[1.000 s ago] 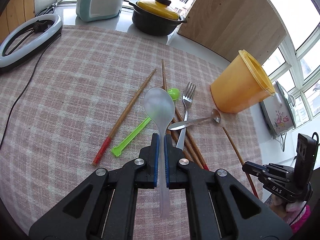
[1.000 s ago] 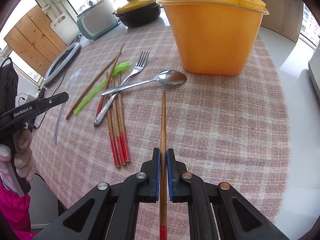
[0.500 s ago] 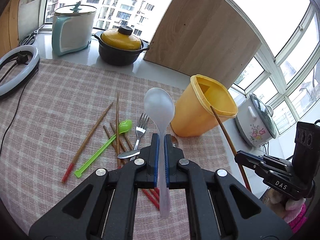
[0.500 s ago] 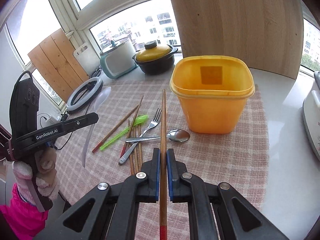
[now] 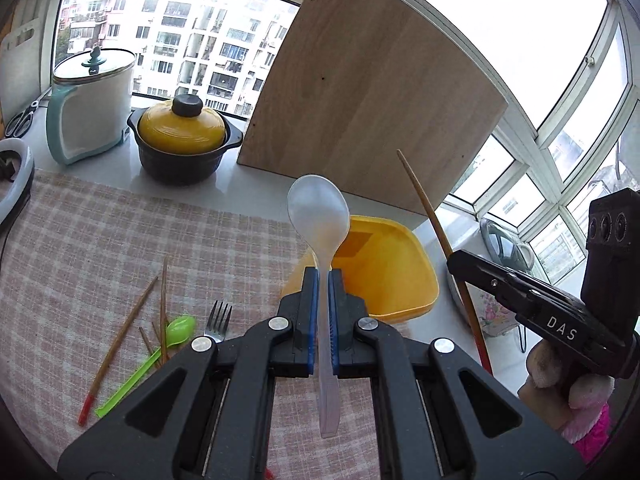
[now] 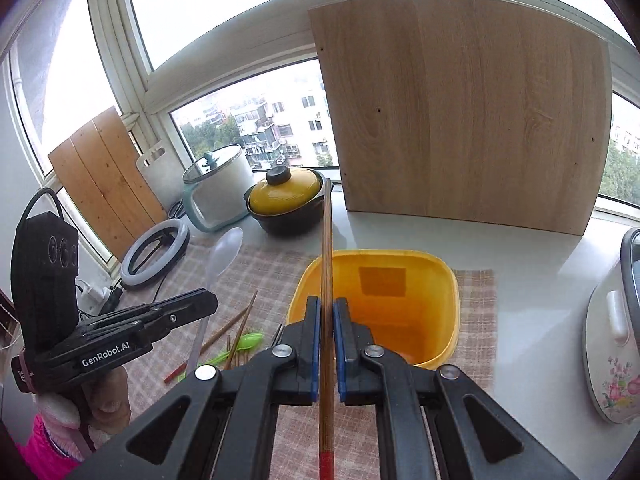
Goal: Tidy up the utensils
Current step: 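Lift and carry the spoon in the left tool while the right tool carries the chopstick over the yellow container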
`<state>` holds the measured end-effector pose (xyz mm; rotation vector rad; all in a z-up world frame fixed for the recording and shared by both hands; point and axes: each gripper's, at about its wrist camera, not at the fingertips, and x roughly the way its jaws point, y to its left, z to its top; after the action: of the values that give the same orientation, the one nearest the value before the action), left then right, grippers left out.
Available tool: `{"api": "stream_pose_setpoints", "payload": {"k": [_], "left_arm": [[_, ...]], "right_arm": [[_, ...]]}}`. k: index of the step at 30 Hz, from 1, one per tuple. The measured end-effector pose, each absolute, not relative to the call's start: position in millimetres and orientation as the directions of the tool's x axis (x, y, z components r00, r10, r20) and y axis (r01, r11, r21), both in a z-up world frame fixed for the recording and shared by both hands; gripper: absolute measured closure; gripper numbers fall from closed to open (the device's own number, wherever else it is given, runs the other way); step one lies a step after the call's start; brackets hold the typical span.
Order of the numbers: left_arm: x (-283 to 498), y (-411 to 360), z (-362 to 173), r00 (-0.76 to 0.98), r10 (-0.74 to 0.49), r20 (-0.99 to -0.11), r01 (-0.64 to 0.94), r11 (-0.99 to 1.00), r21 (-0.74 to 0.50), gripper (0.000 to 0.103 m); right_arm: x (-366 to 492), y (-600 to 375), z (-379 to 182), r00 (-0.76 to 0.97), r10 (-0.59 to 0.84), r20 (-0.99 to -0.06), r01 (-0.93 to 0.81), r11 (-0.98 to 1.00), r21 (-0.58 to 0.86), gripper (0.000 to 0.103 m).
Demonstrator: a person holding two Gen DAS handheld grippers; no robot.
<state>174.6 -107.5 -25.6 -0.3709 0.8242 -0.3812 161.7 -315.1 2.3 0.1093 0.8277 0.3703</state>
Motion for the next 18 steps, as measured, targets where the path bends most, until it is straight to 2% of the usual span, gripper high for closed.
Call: {"api": "stream_pose_setpoints", "payload": {"k": [10, 18], "left_arm": [[223.5, -138.8, -20.8, 0.646, -0.452, -0.614, 0.165, 0.869, -0.466, 0.100], [247.5, -149.9, -32.1, 0.655, -0.438, -0.616, 0.133, 0.869, -0.477, 0.101]], "right_arm": [[218.3, -325.0, 12.7, 0.674, 0.328, -0.663, -0.259, 0.944, 0.204, 0.099], [249.9, -332.5, -1.5, 0.683, 0.348, -0.642, -0.251, 0.937, 0.241, 0.100]]}}
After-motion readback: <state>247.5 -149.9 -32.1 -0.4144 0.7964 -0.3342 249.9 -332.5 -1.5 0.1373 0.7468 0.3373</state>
